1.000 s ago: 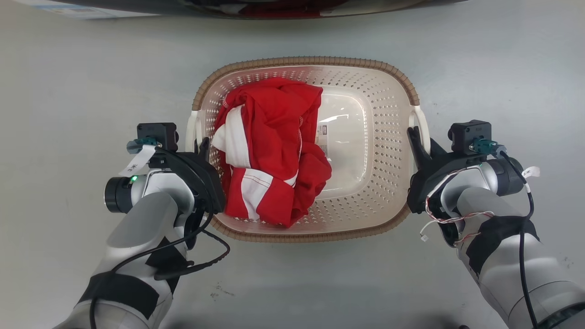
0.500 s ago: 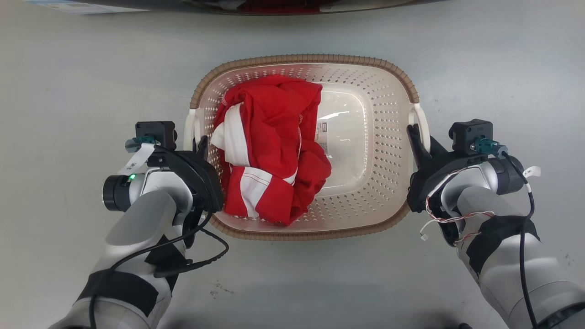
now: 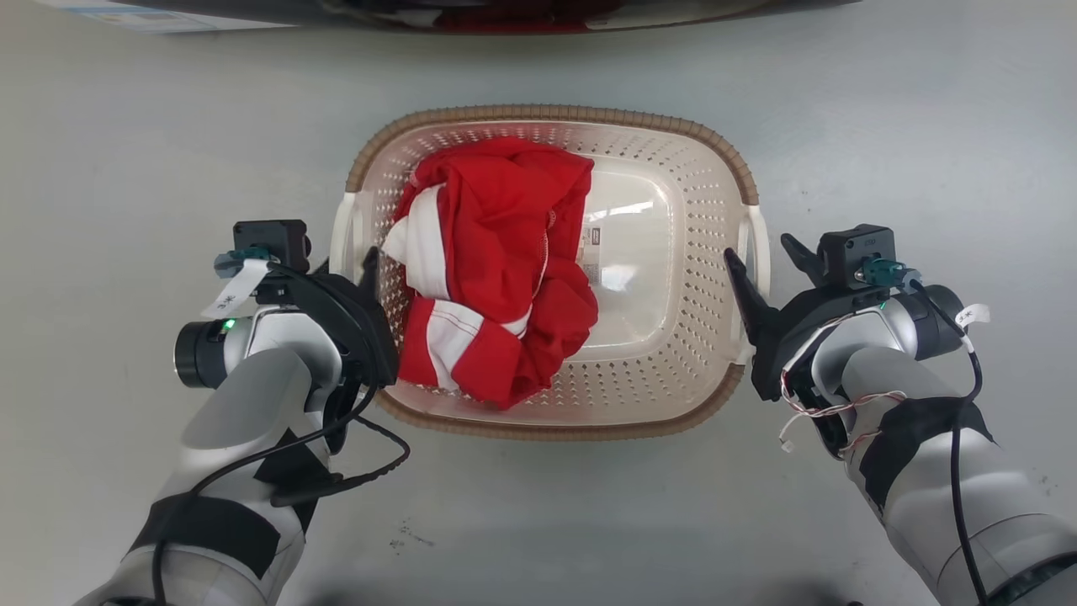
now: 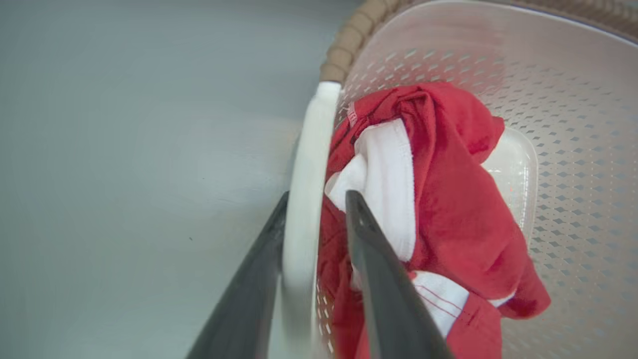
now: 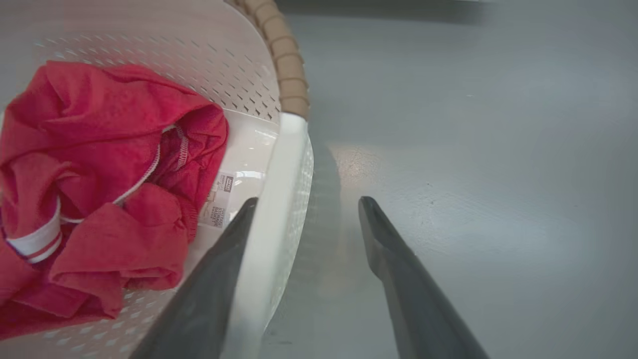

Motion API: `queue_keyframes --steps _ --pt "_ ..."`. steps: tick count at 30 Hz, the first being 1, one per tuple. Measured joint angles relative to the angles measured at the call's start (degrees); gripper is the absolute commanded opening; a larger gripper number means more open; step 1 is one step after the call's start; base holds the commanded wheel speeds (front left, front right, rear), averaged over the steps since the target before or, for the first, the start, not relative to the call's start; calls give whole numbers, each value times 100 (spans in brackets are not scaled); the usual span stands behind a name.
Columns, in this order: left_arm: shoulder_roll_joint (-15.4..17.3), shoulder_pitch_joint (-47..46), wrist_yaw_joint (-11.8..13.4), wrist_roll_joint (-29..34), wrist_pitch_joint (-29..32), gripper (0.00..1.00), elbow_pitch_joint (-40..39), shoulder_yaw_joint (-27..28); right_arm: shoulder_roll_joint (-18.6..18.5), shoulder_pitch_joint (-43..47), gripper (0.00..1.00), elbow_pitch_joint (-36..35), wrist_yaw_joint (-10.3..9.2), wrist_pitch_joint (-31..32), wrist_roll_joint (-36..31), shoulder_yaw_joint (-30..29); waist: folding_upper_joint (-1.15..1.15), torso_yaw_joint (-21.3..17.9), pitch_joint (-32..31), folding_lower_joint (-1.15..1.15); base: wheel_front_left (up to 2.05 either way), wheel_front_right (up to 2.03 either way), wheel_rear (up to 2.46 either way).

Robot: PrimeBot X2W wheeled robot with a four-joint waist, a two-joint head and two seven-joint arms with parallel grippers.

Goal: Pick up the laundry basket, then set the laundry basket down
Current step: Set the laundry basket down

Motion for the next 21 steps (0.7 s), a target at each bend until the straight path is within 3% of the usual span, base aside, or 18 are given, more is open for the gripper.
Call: queue_keyframes --steps 9,21 --pt "-3 34 -58 -22 -11 100 25 -18 16 4 100 -4 56 -8 4 12 0 13 -200 0 0 0 0" --pt "-2 326 -112 116 -461 100 57 -218 21 308 100 -103 100 -52 4 10 0 -26 -737 0 0 0 0"
